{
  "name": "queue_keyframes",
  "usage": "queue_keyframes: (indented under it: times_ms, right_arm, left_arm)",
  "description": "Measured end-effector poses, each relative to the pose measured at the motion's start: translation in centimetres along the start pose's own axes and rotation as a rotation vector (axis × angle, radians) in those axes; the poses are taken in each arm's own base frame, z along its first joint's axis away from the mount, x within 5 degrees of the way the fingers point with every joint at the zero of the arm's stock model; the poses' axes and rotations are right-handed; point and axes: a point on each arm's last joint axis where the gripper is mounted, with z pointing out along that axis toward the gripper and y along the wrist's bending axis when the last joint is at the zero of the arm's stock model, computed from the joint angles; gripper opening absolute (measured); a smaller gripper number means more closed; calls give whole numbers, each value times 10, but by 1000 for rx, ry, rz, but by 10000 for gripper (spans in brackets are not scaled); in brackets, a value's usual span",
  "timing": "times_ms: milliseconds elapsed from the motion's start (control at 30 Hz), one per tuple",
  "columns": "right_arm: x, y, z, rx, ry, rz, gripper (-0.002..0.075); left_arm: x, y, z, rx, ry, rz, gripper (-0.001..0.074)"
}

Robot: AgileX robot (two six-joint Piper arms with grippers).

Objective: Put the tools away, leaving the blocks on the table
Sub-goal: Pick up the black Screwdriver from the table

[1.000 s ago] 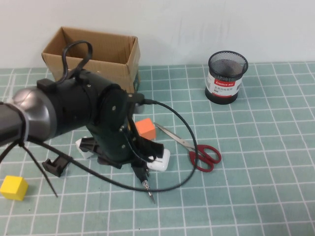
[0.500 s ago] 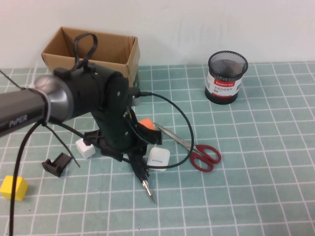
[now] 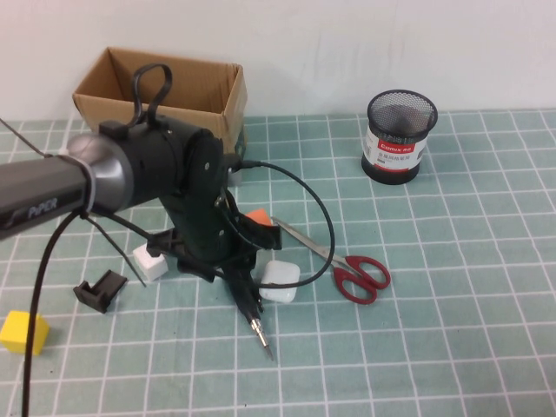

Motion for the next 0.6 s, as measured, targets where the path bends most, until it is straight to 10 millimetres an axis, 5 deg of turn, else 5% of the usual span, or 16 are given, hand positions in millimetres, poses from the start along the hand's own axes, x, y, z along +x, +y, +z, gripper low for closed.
queue_keyframes:
  times_ms: [600]
  right_arm:
    - [0, 0, 0, 0, 0, 0, -8]
  left_arm:
    - [3, 3, 7, -33, 66, -4, 326]
